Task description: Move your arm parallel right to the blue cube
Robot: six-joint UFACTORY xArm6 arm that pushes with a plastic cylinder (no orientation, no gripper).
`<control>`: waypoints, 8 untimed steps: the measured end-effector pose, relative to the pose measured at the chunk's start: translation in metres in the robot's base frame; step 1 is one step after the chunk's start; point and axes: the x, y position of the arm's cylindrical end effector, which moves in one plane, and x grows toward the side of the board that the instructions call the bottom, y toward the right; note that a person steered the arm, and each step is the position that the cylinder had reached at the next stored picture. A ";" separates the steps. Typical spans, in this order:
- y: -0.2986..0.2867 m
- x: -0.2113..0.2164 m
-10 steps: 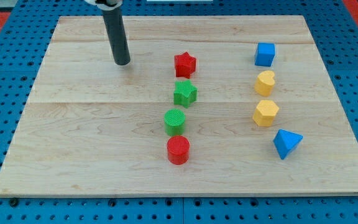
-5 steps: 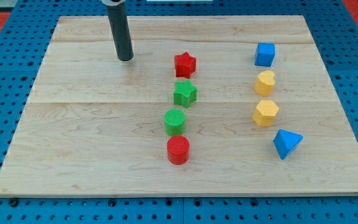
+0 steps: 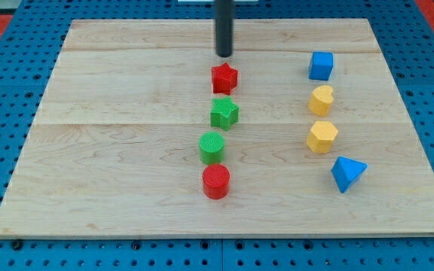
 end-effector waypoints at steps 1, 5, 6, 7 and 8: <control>0.066 -0.029; 0.252 0.007; 0.252 0.007; 0.252 0.007; 0.252 0.007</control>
